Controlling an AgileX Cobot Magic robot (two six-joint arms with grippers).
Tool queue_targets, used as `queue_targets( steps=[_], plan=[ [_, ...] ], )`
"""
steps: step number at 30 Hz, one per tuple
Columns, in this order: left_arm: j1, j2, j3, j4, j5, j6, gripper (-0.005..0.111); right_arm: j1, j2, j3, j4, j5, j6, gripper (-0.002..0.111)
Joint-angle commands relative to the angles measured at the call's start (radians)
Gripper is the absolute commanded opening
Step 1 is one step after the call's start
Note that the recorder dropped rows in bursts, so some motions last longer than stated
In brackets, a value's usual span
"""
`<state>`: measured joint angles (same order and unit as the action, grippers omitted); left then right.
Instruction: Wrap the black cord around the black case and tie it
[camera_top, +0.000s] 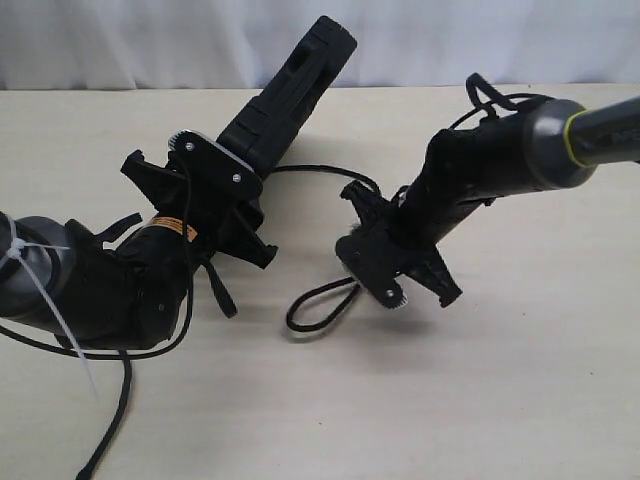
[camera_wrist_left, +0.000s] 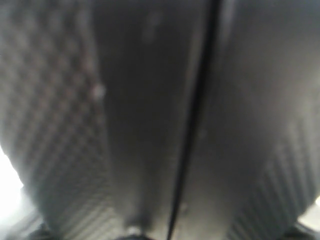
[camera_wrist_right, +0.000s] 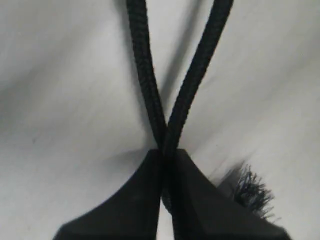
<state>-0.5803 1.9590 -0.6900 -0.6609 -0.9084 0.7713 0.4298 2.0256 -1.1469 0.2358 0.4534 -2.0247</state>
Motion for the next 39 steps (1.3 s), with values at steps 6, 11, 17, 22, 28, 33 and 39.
queue_targets(
  steps=[6,11,17,22,28,33,39],
  plan=[
    [0.012,-0.003,0.000,-0.038,0.034,-0.005,0.000,-0.054,-0.147,-0.005,0.329,0.057,0.210,0.004],
    [0.012,-0.003,0.000,-0.034,0.036,-0.005,0.000,-0.105,-0.214,-0.005,0.344,0.147,0.513,0.004],
    [0.012,-0.003,0.000,-0.034,0.047,-0.005,0.000,-0.209,-0.263,-0.005,0.356,0.183,0.577,0.004],
    [0.012,-0.003,0.000,-0.034,0.045,-0.005,0.000,-0.246,-0.263,-0.005,0.531,0.080,0.620,0.004],
    [0.012,-0.003,0.000,-0.034,0.043,-0.005,0.000,-0.240,-0.222,-0.005,0.556,-0.058,0.777,0.004],
    [0.012,-0.003,0.000,-0.032,0.036,-0.005,0.000,-0.066,-0.195,-0.005,0.567,-0.281,0.728,0.004],
    [0.012,-0.003,0.000,0.012,0.036,0.018,0.000,0.037,-0.176,-0.120,0.800,-0.294,0.739,0.004]
  ],
)
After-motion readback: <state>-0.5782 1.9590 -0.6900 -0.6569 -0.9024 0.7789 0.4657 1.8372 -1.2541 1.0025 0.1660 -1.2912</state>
